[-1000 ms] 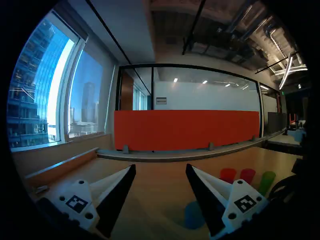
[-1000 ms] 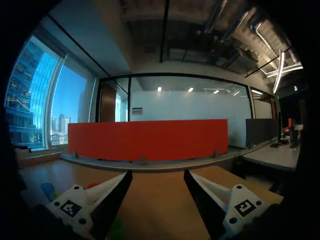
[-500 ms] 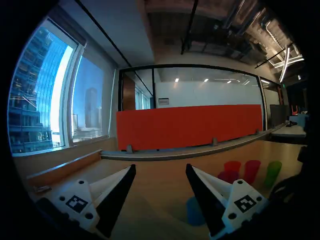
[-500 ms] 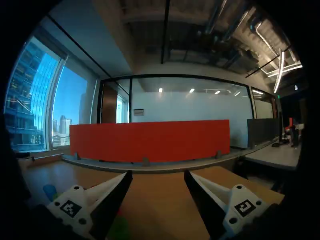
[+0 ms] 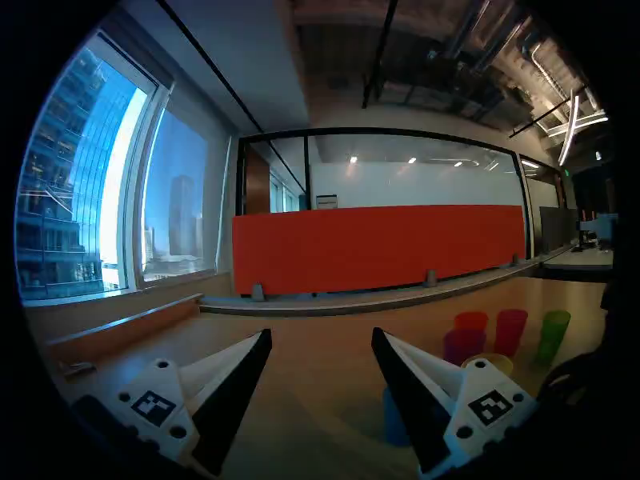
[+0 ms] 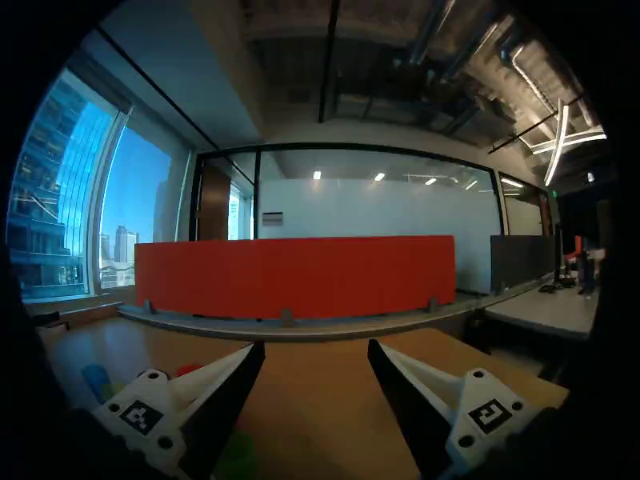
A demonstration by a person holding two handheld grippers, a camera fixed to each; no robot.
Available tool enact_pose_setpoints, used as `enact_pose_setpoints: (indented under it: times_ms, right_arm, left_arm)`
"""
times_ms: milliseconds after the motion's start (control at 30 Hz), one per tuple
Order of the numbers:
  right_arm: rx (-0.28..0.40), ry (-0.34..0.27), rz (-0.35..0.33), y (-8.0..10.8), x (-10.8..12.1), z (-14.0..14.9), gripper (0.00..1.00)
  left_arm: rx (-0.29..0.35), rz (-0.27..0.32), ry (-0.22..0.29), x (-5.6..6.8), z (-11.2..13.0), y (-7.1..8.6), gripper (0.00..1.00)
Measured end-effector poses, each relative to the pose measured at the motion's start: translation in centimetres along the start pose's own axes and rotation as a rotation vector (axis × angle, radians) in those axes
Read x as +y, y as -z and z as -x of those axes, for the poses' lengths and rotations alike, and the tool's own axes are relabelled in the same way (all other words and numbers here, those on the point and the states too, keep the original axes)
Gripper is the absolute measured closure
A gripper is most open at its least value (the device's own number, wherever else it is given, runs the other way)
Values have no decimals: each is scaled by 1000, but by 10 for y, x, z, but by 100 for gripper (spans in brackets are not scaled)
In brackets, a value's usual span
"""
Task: Pour water
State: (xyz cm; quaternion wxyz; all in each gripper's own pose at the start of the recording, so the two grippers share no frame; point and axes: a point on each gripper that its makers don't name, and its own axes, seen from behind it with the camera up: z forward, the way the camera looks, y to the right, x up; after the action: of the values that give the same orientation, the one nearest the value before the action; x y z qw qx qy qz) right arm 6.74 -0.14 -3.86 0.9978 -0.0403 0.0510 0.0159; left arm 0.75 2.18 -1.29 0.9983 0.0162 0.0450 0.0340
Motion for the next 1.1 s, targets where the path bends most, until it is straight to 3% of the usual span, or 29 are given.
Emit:
enact_pose_setpoints:
  times_ms: [300,1100]
  right_arm:
    - [-4,12,4,-1,-2,0,0]
    - [-9,2,7,-3,-1,0,0]
  left_arm:
    - [-19,0,15,-5,15,-5,8]
    - [-59,11,49,-5,33,-12,7]
